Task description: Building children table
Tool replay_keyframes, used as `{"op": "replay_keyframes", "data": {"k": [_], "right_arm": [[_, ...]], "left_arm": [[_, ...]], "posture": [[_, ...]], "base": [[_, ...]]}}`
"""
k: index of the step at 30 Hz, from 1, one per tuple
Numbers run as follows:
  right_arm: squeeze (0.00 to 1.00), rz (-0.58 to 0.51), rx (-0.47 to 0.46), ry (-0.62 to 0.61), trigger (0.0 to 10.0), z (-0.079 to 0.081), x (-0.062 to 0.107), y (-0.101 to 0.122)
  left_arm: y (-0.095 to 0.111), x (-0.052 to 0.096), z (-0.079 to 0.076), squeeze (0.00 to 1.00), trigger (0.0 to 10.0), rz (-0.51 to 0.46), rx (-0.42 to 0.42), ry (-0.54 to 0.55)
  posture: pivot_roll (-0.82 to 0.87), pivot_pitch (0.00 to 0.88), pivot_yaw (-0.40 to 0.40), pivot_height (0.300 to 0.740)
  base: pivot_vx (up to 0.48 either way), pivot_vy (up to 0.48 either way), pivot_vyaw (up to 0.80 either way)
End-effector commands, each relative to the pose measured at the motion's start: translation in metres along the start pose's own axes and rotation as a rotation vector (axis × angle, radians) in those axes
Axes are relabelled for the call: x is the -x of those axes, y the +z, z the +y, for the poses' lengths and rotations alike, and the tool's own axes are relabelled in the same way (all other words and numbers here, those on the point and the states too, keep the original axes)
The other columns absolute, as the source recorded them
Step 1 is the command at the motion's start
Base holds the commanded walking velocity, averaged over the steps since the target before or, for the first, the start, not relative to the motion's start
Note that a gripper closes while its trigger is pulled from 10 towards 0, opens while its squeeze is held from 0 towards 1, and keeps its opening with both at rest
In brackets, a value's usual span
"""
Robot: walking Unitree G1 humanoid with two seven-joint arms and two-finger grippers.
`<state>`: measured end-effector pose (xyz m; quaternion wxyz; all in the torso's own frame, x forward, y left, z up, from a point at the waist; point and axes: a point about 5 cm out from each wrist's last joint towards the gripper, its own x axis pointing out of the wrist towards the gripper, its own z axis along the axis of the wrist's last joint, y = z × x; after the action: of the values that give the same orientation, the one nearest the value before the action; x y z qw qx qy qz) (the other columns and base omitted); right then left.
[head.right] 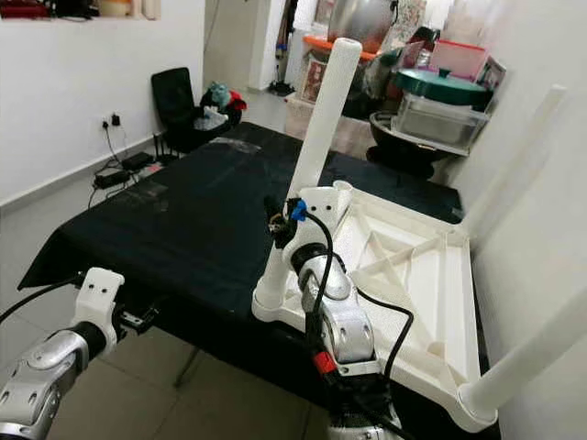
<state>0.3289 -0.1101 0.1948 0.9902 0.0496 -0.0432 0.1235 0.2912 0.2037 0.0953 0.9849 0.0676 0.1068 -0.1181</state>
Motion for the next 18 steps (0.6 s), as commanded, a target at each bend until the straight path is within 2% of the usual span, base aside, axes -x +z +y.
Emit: {"op": "replay_keyframes", "data": {"k": [1,8,18], "right_arm": [[0.0,0.247,0.012,-0.082,10.0,-0.024,0.013,-0.053],[0.0,0.208,0.022,-0.027,10.0,-0.018,0.013,-0.045],[0.0,0.236,0.037,0.047,10.0,-0.012,0.006,-0.046]], "left_arm": [[0.001,-0.004,-0.003,0.0,10.0,0.0,-0.003,-0.011],[0.003,-0.005,-0.002,0.0,10.0,-0.001,-0.009,-0.012],[0.004,-0.007,-0.004,0.0,10.0,-0.003,-0.012,-0.019]], "posture": [[0.08,0.0,-0.145,0.74],[0.07,0.0,-0.138,0.74],[0.08,0.0,-0.14,0.74]], "base": [[0.0,0.0,0.0],[0.0,0.0,0.0],[0.0,0.0,0.0]]}}
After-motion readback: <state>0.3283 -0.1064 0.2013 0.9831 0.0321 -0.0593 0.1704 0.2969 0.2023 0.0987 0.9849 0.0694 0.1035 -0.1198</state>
